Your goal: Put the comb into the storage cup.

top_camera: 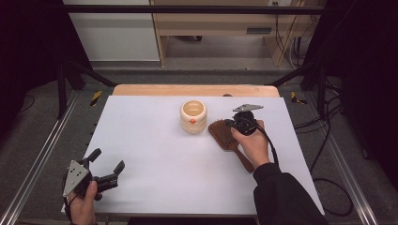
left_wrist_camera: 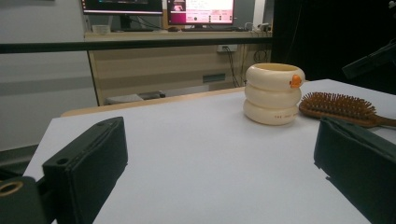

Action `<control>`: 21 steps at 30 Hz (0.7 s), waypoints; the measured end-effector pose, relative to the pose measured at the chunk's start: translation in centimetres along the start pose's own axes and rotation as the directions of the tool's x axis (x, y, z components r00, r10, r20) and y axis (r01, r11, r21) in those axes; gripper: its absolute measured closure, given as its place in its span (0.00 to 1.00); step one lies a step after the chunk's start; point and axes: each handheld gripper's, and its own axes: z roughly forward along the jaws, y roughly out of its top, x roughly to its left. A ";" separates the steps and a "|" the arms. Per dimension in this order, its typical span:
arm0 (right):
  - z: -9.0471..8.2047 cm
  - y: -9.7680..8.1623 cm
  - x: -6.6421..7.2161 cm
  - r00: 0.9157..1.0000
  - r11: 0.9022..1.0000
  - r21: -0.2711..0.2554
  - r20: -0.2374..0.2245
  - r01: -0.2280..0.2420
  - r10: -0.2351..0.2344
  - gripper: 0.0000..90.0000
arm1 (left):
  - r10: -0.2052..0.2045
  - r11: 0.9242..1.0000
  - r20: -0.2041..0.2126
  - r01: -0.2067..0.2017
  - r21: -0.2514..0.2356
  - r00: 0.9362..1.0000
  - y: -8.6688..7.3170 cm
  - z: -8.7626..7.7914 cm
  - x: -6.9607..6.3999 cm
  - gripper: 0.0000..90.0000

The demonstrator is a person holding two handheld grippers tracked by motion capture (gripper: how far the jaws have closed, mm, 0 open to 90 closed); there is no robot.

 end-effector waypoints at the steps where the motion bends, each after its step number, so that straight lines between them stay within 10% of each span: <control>1: 0.2 0.0 0.0 1.000 1.000 0.004 0.000 -0.005 0.005 1.00 | 0.001 1.000 0.001 -0.001 0.000 1.000 0.0 0.0 0.0 0.03; 21: 3.7 -0.9 -0.2 1.000 0.998 0.063 0.027 -0.002 0.001 1.00 | 0.009 1.000 0.003 -0.009 0.003 1.000 0.0 0.1 -0.1 0.03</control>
